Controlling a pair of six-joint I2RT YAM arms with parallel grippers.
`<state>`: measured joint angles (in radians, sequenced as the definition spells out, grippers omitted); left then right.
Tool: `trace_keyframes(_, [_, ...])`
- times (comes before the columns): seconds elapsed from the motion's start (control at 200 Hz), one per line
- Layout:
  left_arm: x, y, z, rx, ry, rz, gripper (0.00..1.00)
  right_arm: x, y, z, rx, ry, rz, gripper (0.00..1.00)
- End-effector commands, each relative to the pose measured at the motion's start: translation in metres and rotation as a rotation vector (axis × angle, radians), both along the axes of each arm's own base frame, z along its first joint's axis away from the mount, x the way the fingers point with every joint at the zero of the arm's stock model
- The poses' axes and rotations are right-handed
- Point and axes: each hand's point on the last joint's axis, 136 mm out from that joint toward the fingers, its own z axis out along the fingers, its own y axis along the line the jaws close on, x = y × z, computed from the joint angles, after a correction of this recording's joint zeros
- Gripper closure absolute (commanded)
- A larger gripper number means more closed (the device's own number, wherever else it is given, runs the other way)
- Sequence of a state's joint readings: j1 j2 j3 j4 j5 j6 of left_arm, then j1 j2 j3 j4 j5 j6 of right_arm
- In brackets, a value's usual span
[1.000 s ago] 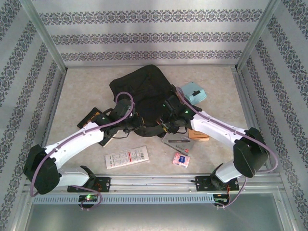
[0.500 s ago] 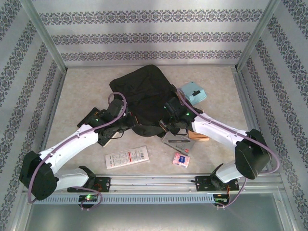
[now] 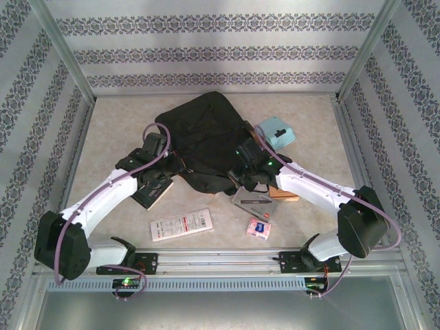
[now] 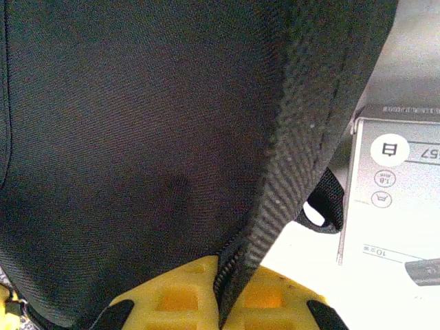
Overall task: Pack the student bag
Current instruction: Unzip the student bag to access the book.
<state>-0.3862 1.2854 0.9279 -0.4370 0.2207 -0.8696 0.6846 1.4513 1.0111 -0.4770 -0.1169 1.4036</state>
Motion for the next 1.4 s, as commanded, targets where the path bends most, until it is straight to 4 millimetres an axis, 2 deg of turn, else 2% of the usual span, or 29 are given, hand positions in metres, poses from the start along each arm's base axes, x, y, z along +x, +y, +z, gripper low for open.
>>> trace_keyframes(0.0, [0.021,0.030,0.001,0.086,-0.023,0.074,1.00,0.001,-0.034,-0.008,-0.131,-0.017,-0.032,1.00])
trace_keyframes(0.095, [0.029,0.033,0.001,0.072,-0.025,0.081,1.00,0.003,-0.033,-0.007,-0.138,-0.030,-0.009,1.00])
trace_keyframes(0.29, [0.043,0.037,0.015,0.114,-0.070,0.077,1.00,0.010,-0.026,0.000,-0.175,-0.081,0.099,1.00])
trace_keyframes(0.585, [0.073,0.054,0.012,0.259,-0.084,0.094,1.00,0.016,-0.029,-0.007,-0.240,-0.107,0.168,1.00])
trace_keyframes(0.704, [0.079,0.065,0.006,0.293,-0.073,0.113,1.00,0.019,-0.028,-0.007,-0.242,-0.118,0.183,1.00])
trace_keyframes(0.899, [0.086,0.094,0.009,0.343,-0.070,0.185,1.00,0.026,-0.026,0.000,-0.260,-0.166,0.225,1.00])
trace_keyframes(0.994, [0.084,0.103,0.018,0.357,-0.092,0.209,1.00,0.032,-0.015,0.007,-0.242,-0.206,0.286,1.00])
trace_keyframes(1.069, [0.080,0.108,0.028,0.366,-0.114,0.227,1.00,0.039,0.010,0.017,-0.162,-0.286,0.389,1.00])
trace_keyframes(1.224, [0.065,0.123,0.057,0.398,-0.191,0.286,1.00,0.054,0.043,0.043,-0.087,-0.408,0.524,1.00])
trace_keyframes(1.289, [0.060,0.126,0.071,0.416,-0.236,0.267,0.78,0.061,0.055,0.053,-0.078,-0.442,0.567,1.00])
trace_keyframes(1.319, [0.058,0.126,0.077,0.433,-0.259,0.243,0.72,0.065,0.058,0.057,-0.079,-0.453,0.578,1.00])
trace_keyframes(1.344, [0.056,0.125,0.082,0.438,-0.277,0.220,0.67,0.067,0.061,0.058,-0.079,-0.452,0.588,1.00])
trace_keyframes(1.394, [0.053,0.117,0.092,0.438,-0.338,0.145,0.51,0.072,0.065,0.058,-0.080,-0.452,0.597,1.00])
